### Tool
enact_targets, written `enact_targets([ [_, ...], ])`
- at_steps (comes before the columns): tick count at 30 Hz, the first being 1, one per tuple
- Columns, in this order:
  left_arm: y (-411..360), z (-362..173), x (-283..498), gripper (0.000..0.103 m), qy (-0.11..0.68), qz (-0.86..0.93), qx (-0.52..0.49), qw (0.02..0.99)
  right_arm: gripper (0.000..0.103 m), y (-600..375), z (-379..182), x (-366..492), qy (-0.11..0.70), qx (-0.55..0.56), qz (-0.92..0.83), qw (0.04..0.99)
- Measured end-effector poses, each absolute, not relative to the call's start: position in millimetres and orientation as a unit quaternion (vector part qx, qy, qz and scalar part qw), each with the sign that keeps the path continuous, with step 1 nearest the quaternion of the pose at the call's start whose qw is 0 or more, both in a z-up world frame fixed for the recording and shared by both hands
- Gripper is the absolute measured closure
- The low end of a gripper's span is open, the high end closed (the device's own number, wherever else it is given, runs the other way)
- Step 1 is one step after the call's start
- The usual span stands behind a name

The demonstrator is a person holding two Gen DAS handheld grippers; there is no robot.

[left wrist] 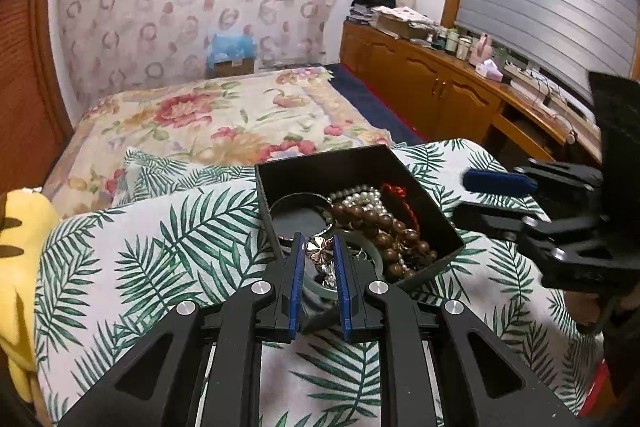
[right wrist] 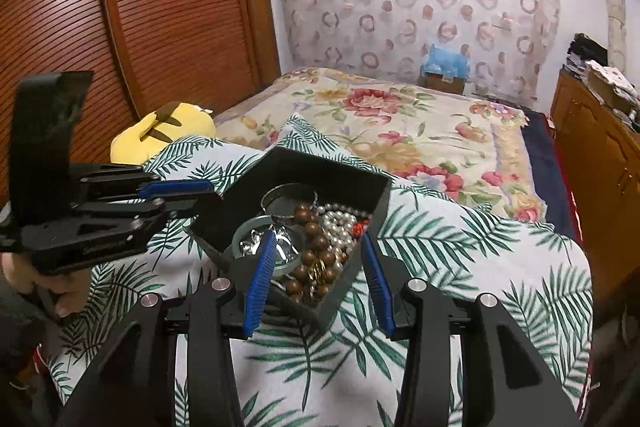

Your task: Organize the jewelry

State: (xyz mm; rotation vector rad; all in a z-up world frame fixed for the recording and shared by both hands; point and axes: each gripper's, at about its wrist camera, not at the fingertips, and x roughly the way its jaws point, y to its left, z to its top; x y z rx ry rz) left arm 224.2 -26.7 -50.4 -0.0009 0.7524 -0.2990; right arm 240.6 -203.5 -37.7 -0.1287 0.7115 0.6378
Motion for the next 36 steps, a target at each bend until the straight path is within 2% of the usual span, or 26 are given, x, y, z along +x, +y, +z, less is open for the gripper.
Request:
enact_targets([
  [2, -27, -51, 224, 0.089, 0.365, -0.141, -0.003, 0.920, 0.057, -209, -37, 233, 0.341, -0.058, 0.302, 0.889],
  [3, -28, -52, 224, 0.084, 0.366, -0.138, -0.003, 0.920, 0.057, -212, -36, 230, 0.339, -0.056, 0.298, 0.890],
  [8, -33, -47, 213, 0.057, 0.357, -0.127, 0.000, 0.925, 0.052, -222, -33, 212, 0.331, -0.044, 0.282, 0.899],
  [10, -32, -44, 206, 0.036, 0.349, -0.117, -0.002, 0.930, 0.049, -227, -31, 203, 0.326, -0.036, 0.269, 0.905],
  [11, -32, -41, 199, 0.032, 0.343, -0.111, -0.002, 0.933, 0.046, -230, -29, 196, 0.321, -0.031, 0.261, 0.910],
  [13, -31, -36, 185, 0.016, 0.333, -0.097, -0.001, 0.938, 0.033, -235, -24, 184, 0.309, -0.022, 0.246, 0.918],
  [16, -30, -31, 164, 0.008, 0.322, -0.070, 0.009, 0.944, 0.018, -240, -17, 165, 0.292, -0.013, 0.224, 0.930],
  [19, -30, -26, 144, 0.008, 0.314, -0.050, 0.022, 0.948, 0.005, -244, -10, 145, 0.271, -0.007, 0.206, 0.940],
  [20, -30, -24, 136, 0.008, 0.312, -0.046, 0.024, 0.948, 0.003, -244, -9, 140, 0.267, -0.007, 0.203, 0.942],
  [36, -30, -7, 84, 0.008, 0.283, -0.033, 0.017, 0.958, 0.003, -249, -1, 105, 0.238, 0.008, 0.187, 0.953],
])
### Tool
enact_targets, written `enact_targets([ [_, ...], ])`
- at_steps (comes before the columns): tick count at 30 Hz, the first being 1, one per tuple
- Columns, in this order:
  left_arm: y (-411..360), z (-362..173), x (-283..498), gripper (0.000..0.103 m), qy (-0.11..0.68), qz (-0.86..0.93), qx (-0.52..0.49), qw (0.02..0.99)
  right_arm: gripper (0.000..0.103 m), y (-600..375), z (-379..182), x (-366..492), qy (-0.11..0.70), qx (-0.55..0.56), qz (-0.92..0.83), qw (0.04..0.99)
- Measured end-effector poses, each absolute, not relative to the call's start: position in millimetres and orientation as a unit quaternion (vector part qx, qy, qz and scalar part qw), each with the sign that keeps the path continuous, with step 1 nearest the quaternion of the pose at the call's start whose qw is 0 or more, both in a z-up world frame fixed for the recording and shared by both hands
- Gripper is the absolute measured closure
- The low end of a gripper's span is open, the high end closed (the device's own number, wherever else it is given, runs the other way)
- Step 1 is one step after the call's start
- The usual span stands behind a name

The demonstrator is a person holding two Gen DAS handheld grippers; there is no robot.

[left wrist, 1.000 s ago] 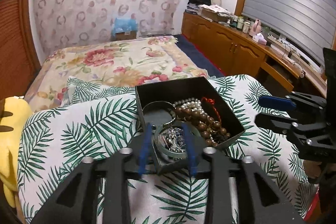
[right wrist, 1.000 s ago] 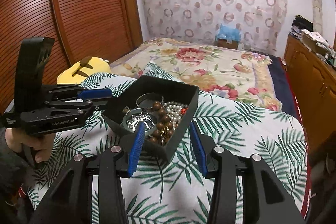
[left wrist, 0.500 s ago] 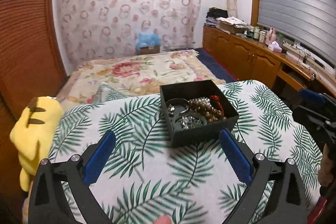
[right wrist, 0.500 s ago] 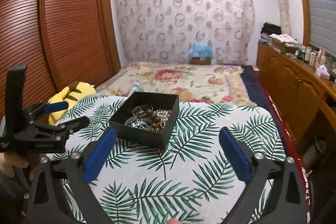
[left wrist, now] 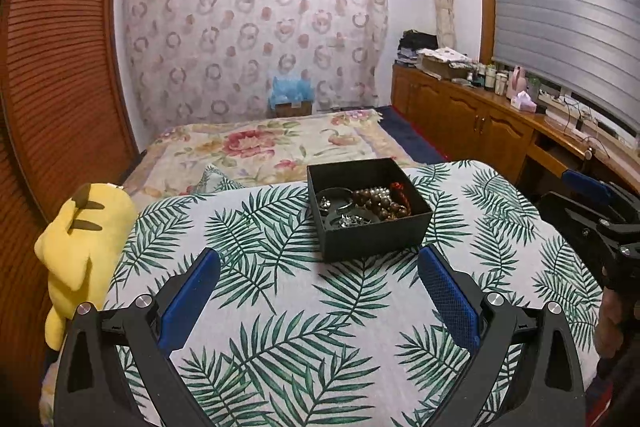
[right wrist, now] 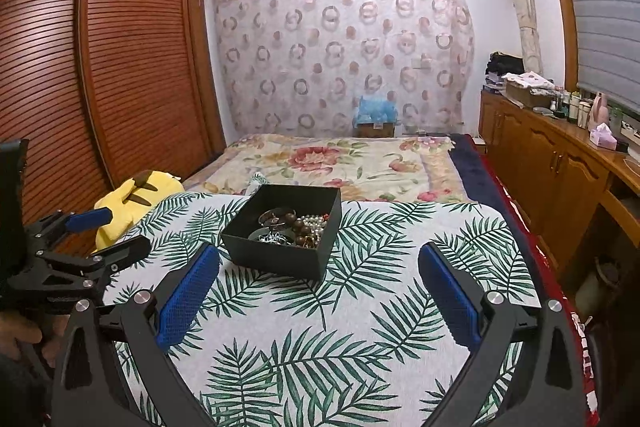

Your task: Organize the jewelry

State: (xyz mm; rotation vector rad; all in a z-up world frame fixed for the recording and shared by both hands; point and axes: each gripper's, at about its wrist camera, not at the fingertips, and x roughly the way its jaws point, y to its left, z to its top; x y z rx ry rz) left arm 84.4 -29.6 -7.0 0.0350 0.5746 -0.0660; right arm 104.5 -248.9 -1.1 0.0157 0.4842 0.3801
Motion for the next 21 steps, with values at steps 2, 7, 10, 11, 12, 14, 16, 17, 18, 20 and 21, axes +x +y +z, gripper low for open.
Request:
enact_targets([
  [2, -29, -5, 81, 0.008, 0.279, -0.033, 0.014, 0.960, 0.003, -250, -2, 103, 0.238, 0.008, 0.186, 0.953],
  [7, -32, 1, 73, 0.008, 0.266, -0.032, 0.013, 0.963, 0.003, -253, -1, 97, 0.233, 0.009, 0.181, 0.955],
  [10, -34, 3, 70, 0.008, 0.262, -0.033, 0.012, 0.964, 0.003, -255, 0, 94, 0.231, 0.011, 0.179, 0.956],
  [11, -35, 3, 69, 0.008, 0.261, -0.033, 0.013, 0.965, 0.003, -256, 0, 93, 0.230, 0.012, 0.179, 0.956],
  [12, -36, 4, 68, 0.008, 0.260, -0.033, 0.013, 0.965, 0.003, -256, 1, 93, 0.230, 0.013, 0.179, 0.957],
  [14, -36, 4, 68, 0.008, 0.260, -0.033, 0.013, 0.965, 0.003, -256, 1, 93, 0.230, 0.012, 0.179, 0.957],
  [16, -36, 5, 66, 0.008, 0.258, -0.033, 0.010, 0.965, 0.003, -256, 2, 91, 0.227, 0.012, 0.179, 0.957],
  [17, -37, 6, 65, 0.008, 0.257, -0.033, 0.010, 0.966, 0.003, -256, 3, 90, 0.226, 0.012, 0.179, 0.957],
  [18, -37, 7, 64, 0.008, 0.256, -0.033, 0.009, 0.966, 0.003, -256, 3, 89, 0.225, 0.012, 0.179, 0.958],
  [20, -37, 8, 62, 0.008, 0.253, -0.034, 0.008, 0.967, 0.003, -256, 5, 87, 0.223, 0.012, 0.178, 0.958],
  [21, -37, 8, 61, 0.008, 0.253, -0.034, 0.007, 0.967, 0.003, -255, 6, 86, 0.222, 0.012, 0.178, 0.959],
])
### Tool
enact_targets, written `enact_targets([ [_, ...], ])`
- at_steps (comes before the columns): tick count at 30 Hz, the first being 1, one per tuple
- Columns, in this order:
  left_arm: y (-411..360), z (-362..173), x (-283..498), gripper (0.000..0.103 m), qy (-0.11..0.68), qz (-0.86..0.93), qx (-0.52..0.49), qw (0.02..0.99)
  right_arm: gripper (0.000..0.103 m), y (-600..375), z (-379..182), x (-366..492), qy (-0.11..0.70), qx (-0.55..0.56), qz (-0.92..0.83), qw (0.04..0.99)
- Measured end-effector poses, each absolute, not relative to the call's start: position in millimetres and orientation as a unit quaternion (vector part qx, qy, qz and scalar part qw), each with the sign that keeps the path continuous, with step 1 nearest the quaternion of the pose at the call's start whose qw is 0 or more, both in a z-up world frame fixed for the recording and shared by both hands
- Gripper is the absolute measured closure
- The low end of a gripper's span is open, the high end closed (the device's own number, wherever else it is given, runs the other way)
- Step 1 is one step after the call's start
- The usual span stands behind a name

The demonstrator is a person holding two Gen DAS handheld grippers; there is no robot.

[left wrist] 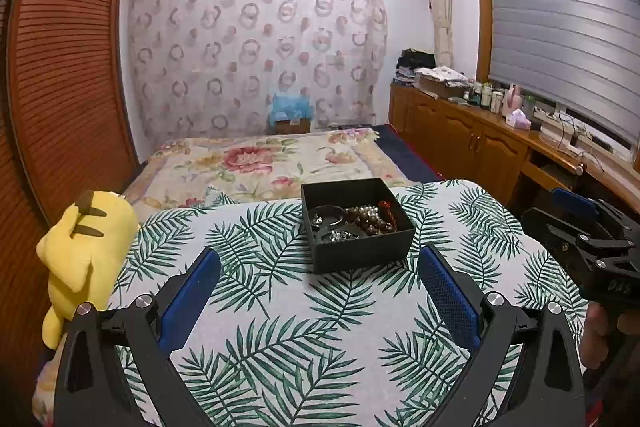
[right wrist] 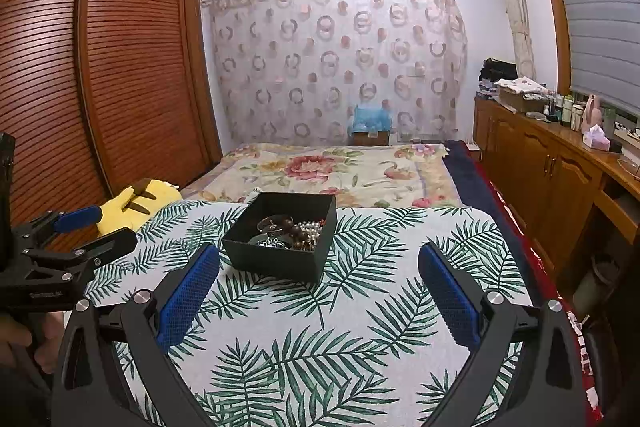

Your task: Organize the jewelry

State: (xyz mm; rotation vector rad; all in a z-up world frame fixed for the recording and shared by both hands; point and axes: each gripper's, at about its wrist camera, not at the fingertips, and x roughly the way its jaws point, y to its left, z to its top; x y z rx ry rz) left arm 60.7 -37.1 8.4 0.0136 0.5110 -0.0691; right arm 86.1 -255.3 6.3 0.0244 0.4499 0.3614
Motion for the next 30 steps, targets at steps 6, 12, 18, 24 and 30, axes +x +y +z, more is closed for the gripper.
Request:
enact_targets([
  [6, -36, 9, 60, 0.008, 0.252, -0.034, 0.006, 0.967, 0.003, -254, 8, 84, 0.219, 0.010, 0.177, 0.959],
  [12, -35, 10, 59, 0.008, 0.251, -0.035, 0.006, 0.967, 0.003, -254, 8, 84, 0.219, 0.010, 0.177, 0.959],
  [18, -36, 17, 55, 0.008, 0.247, -0.036, 0.005, 0.968, 0.003, -253, 8, 84, 0.220, 0.011, 0.178, 0.959],
  [24, -37, 19, 53, 0.008, 0.245, -0.036, 0.004, 0.969, 0.003, -253, 8, 83, 0.219, 0.011, 0.178, 0.959],
  [30, -38, 20, 53, 0.008, 0.245, -0.036, 0.004, 0.969, 0.003, -253, 8, 84, 0.219, 0.011, 0.178, 0.959],
])
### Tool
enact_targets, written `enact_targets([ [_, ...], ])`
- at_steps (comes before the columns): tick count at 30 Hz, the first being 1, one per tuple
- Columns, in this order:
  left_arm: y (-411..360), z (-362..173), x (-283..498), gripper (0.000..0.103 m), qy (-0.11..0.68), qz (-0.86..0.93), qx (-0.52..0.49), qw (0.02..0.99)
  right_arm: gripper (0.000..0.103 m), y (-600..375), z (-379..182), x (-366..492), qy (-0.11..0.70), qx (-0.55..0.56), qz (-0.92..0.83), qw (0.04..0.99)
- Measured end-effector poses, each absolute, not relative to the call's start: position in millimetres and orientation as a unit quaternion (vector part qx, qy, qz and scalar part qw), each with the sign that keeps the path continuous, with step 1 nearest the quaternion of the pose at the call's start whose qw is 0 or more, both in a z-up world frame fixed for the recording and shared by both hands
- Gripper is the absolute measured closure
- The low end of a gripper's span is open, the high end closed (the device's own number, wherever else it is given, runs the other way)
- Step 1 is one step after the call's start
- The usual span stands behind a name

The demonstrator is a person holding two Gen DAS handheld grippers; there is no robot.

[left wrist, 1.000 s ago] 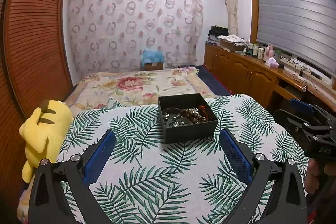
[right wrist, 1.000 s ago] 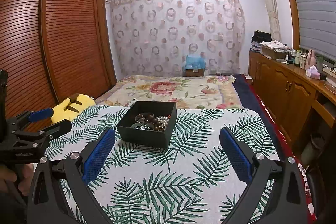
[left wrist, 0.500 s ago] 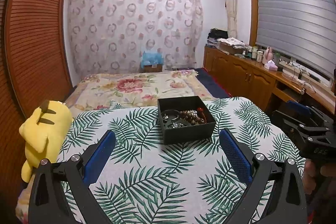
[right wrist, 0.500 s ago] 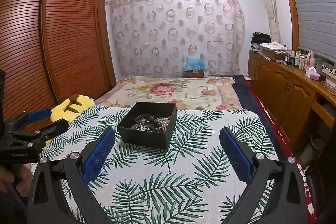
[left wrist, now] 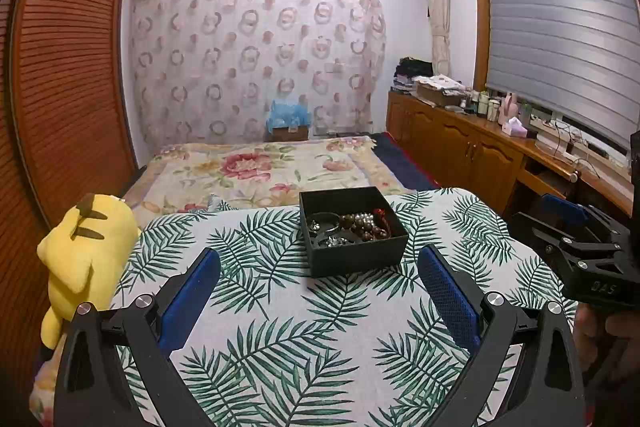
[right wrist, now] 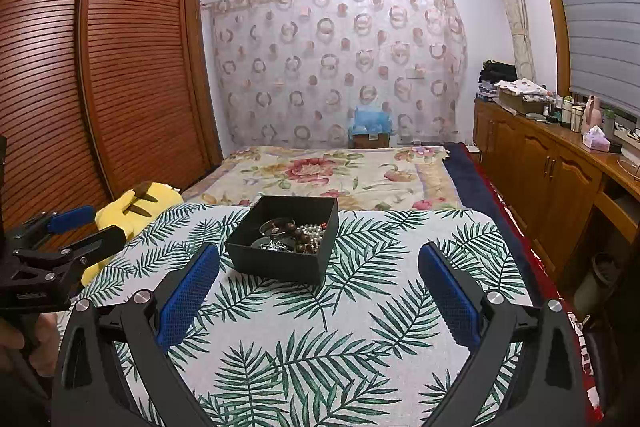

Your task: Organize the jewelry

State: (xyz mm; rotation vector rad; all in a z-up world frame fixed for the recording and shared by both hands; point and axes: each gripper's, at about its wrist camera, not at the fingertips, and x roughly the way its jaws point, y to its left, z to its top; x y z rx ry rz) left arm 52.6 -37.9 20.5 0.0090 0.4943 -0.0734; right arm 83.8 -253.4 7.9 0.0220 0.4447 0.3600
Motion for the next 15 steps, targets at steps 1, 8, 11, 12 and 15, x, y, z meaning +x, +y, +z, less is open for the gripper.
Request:
enact_targets([
  [1, -37.9, 20.4, 52.6, 0.008, 0.244, -0.036, 0.004, 0.969, 0.003, -253.1, 8.0, 83.5, 0.219, 0.011, 0.178, 0.959],
  [8, -38.8, 20.9, 52.5, 0.008, 0.244, -0.036, 0.004, 0.969, 0.003, -253.1, 7.6, 83.4, 0.219, 0.012, 0.177, 0.959],
  [11, -39.0, 20.3, 52.6, 0.008, 0.246, -0.036, 0.005, 0.969, 0.003, -253.3, 7.9, 83.2, 0.219, 0.012, 0.178, 0.959],
  [12, -38.6, 20.4, 52.1, 0.008, 0.245, -0.035, 0.005, 0.969, 0.003, -253.0, 7.9, 83.0, 0.219, 0.012, 0.178, 0.959],
  [15, -37.7, 20.6, 51.2, 0.008, 0.244, -0.036, 0.004, 0.969, 0.003, -253.1, 8.0, 83.0, 0.219, 0.012, 0.178, 0.959],
])
